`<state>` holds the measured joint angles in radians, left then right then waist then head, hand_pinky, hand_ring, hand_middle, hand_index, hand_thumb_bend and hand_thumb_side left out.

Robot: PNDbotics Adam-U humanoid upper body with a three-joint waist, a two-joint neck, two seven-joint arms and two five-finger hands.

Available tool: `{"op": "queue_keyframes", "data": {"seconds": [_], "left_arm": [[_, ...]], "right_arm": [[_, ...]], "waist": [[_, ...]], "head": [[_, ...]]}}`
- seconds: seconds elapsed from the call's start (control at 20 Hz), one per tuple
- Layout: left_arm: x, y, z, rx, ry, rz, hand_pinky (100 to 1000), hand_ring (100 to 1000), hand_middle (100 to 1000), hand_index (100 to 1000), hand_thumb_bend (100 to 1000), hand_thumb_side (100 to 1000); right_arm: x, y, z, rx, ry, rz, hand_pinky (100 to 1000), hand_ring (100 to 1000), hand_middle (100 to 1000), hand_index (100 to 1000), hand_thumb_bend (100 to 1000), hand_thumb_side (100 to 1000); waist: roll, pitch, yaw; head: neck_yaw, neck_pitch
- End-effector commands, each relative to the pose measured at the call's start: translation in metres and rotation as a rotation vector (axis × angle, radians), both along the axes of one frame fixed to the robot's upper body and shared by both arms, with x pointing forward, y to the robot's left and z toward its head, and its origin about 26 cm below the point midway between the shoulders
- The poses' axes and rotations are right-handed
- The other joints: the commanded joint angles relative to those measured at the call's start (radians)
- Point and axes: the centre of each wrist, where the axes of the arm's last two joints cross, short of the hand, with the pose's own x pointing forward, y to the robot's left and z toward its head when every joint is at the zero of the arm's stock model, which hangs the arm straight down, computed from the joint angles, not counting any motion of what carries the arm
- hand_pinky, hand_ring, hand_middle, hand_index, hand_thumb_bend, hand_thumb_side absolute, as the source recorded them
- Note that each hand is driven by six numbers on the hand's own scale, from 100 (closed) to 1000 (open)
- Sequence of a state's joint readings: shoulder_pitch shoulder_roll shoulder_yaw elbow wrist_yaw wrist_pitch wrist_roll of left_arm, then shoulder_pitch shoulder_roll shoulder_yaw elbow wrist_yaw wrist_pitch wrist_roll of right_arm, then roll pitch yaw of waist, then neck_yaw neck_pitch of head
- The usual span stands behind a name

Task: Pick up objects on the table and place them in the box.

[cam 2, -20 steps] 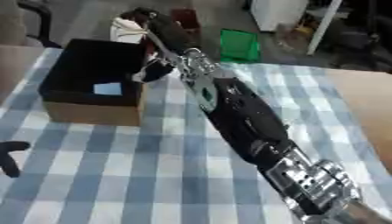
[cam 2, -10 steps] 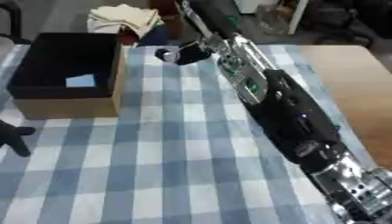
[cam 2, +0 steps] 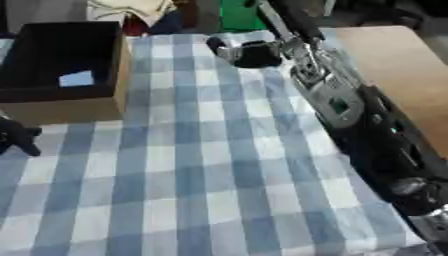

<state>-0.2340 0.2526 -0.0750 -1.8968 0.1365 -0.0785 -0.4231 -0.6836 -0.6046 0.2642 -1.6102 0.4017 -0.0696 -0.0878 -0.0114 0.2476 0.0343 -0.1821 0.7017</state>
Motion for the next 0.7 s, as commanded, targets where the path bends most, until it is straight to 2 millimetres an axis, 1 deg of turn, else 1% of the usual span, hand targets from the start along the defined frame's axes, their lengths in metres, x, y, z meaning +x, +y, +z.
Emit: {"op": "queue_keyframes", "data": {"seconds": [0.05, 0.3, 0.45, 0.7], "left_arm": [[-0.001, 0.005, 0.001, 0.000, -0.009, 0.041, 885, 565, 559, 732, 199, 884], [-0.002, 0.009, -0.006, 0.004, 0.005, 0.076, 887, 573, 566, 733, 198, 891], [-0.002, 0.011, -0.007, 0.003, 0.007, 0.096, 888, 576, 569, 732, 199, 893], [-0.003, 0.013, -0.010, 0.001, 0.012, 0.117, 887, 570, 564, 728, 198, 896]], "right_arm": [[-0.014, -0.009, 0.013, 0.036, -0.024, 0.004, 693, 999, 747, 936, 362, 223], [-0.028, -0.021, 0.002, 0.109, 0.023, 0.017, 682, 992, 738, 936, 330, 236], [-0.035, -0.026, -0.002, 0.152, 0.051, 0.030, 679, 989, 733, 934, 325, 239], [-0.044, -0.032, -0.003, 0.220, 0.085, 0.063, 675, 983, 722, 930, 318, 238]], "waist": [[0.003, -0.014, -0.009], [0.009, -0.013, -0.028], [0.009, -0.011, -0.029], [0.011, -0.011, -0.036]], "head": [[0.021, 0.019], [0.051, 0.030], [0.063, 0.033], [0.079, 0.032]]}}
